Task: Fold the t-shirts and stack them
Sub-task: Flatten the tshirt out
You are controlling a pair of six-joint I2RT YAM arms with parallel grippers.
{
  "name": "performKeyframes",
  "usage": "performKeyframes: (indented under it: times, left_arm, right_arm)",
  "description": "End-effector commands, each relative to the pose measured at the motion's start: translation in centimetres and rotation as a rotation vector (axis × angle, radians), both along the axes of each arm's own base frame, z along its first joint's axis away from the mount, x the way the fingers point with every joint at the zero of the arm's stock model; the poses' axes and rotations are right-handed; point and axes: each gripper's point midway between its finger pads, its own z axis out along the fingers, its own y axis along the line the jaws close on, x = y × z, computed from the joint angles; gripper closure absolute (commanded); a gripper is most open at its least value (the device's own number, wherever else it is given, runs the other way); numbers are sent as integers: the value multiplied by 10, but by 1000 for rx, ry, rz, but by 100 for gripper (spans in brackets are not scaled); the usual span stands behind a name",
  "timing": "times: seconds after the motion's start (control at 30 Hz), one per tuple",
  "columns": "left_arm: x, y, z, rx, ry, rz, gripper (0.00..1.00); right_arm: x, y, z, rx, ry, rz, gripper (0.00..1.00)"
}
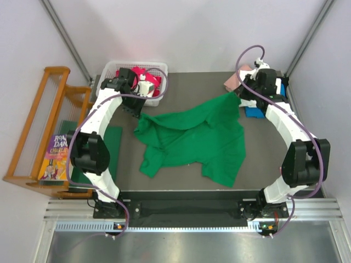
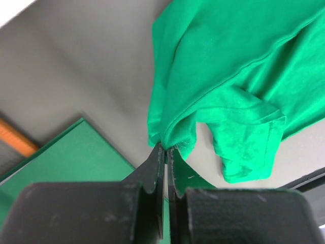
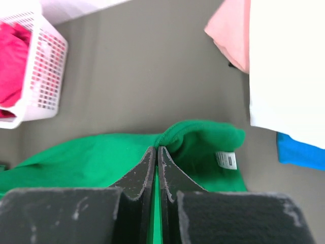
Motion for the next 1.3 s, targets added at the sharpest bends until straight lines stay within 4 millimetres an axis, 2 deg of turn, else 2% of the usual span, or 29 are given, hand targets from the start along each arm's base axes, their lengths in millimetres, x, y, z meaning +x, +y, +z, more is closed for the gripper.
performKeyframes:
  times: [0.0, 0.17, 0.27, 0.33, 0.43, 0.47, 0.53, 0.57, 0.63, 0.67, 0.73, 0.77, 0.83, 0.87, 0.9, 0.93, 0.97, 1.03, 1.07, 1.13, 1.17, 1.27]
  left_arm:
    - [-11, 7, 26, 4, -29, 23, 100]
    - [-15, 10, 27, 16, -34, 33, 100]
    - [-12, 14, 37, 34, -72, 49, 100]
    - [-10, 17, 48, 38, -101, 59, 100]
    - [-5, 20, 79, 31, -163, 81, 100]
    - [0, 19, 103, 16, -222, 97, 100]
    - [-6, 18, 130, -10, -256, 105, 100]
    - [-6, 16, 165, -45, -340, 117, 100]
    - [-15, 13, 200, -90, -414, 119, 100]
    - [-22, 13, 238, -128, -517, 131, 100]
    - [-36, 14, 270, -159, -601, 142, 100]
    - [-51, 16, 295, -182, -673, 144, 100]
    - [-64, 19, 316, -201, -757, 149, 100]
    - [-83, 23, 322, -207, -792, 148, 100]
    - [-92, 24, 325, -213, -818, 145, 100]
    - [-97, 26, 337, -226, -881, 144, 100]
    - [-119, 30, 336, -230, -911, 143, 100]
    - [-140, 33, 345, -246, -968, 138, 100]
    - [-161, 35, 354, -266, -1018, 132, 100]
    - [-183, 37, 366, -281, -1074, 120, 100]
    - [-200, 38, 374, -292, -1113, 105, 100]
    - [-228, 40, 388, -304, -1178, 77, 100]
  right_arm:
    - [-11, 9, 18, 25, -44, 28, 100]
    - [-18, 9, 31, 34, -67, 29, 100]
    - [-25, 8, 55, 47, -114, 24, 100]
    - [-35, 8, 79, 61, -162, 23, 100]
    - [-55, 6, 122, 79, -253, 23, 100]
    - [-62, 6, 133, 84, -277, 23, 100]
    - [-85, 3, 166, 89, -354, 24, 100]
    - [-102, 0, 189, 95, -410, 24, 100]
    - [-123, -3, 210, 98, -455, 24, 100]
    - [-143, -5, 230, 104, -510, 24, 100]
    - [-166, -9, 245, 108, -542, 20, 100]
    - [-188, -12, 261, 113, -592, 18, 100]
    - [-214, -15, 271, 114, -621, 15, 100]
    - [-235, -19, 282, 116, -662, 12, 100]
    - [-247, -21, 287, 118, -679, 9, 100]
    - [-261, -23, 291, 115, -688, 7, 100]
    - [-282, -26, 301, 120, -733, 3, 100]
    - [-310, -30, 314, 125, -782, 2, 100]
    - [-328, -33, 316, 125, -797, -2, 100]
    - [-353, -37, 330, 128, -843, -6, 100]
    - [-364, -38, 328, 132, -839, -8, 100]
    - [-390, -40, 338, 158, -879, -4, 100]
